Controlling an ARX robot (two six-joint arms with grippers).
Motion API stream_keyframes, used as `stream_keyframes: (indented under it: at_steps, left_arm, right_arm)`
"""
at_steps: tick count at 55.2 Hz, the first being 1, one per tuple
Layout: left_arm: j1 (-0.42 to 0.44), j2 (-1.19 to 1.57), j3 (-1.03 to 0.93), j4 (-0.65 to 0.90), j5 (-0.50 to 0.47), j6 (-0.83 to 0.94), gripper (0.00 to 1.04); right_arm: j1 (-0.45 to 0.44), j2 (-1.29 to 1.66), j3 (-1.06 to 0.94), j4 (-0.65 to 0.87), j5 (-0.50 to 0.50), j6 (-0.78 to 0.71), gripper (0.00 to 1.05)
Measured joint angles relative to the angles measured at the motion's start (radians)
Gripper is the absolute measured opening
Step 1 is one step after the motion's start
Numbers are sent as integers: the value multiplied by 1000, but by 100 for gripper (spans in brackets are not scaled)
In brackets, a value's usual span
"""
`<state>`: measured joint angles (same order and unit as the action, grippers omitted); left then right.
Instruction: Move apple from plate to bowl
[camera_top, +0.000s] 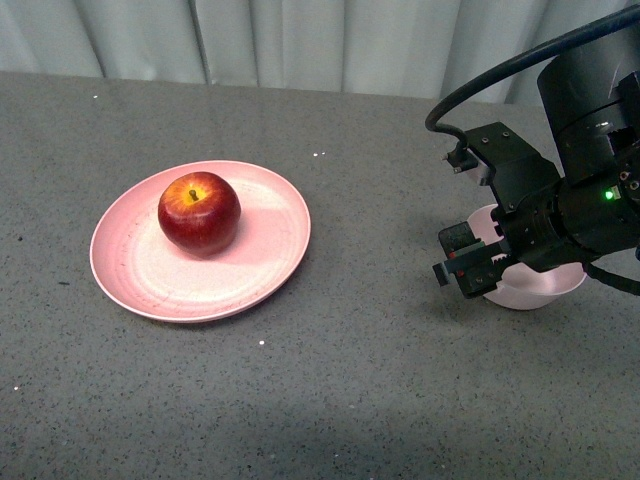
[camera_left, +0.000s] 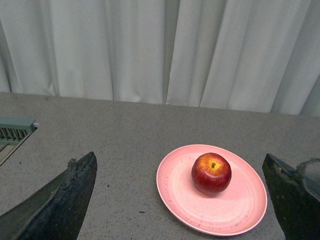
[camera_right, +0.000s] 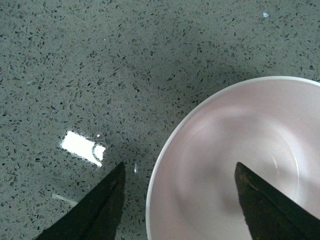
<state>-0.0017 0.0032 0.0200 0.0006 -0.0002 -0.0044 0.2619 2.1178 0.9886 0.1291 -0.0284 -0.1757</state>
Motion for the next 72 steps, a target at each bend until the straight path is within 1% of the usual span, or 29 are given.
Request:
stream_keyframes:
  at_steps: [4, 6, 8, 18, 23, 30, 35, 43, 50, 59, 72]
  left_arm:
    - [0, 0, 0, 0, 0, 0, 98]
    - [0, 0, 0, 0, 0, 0, 98]
    - [0, 0, 0, 0, 0, 0, 98]
    - [0, 0, 0, 0, 0, 0, 98]
    - [0, 0, 0, 0, 0, 0, 98]
    - [0, 0, 0, 0, 0, 0, 98]
    - [0, 0, 0, 0, 0, 0, 98]
    - [0, 0, 0, 0, 0, 0, 98]
    - [0, 0, 0, 0, 0, 0, 98]
    - [0, 0, 0, 0, 0, 0, 98]
    - [0, 0, 0, 0, 0, 0, 98]
  right_arm:
    - [2, 3, 5, -7, 2, 0, 47]
    - [2, 3, 6, -8, 2, 0, 41]
    - [3, 3, 7, -8, 2, 0, 38]
    - [10, 3, 9, -2, -3, 4, 11]
    - [14, 2, 9, -4, -2, 9, 1]
    - [21, -23, 9, -16, -11, 24, 1]
    - [39, -71, 9, -47, -66, 67, 1]
    - [97, -114, 33, -85, -131, 129, 1]
    - [158, -103, 76, -89, -130, 169, 1]
    - [209, -59, 105, -86, -132, 211, 1]
    - [245, 2, 138, -84, -131, 234, 1]
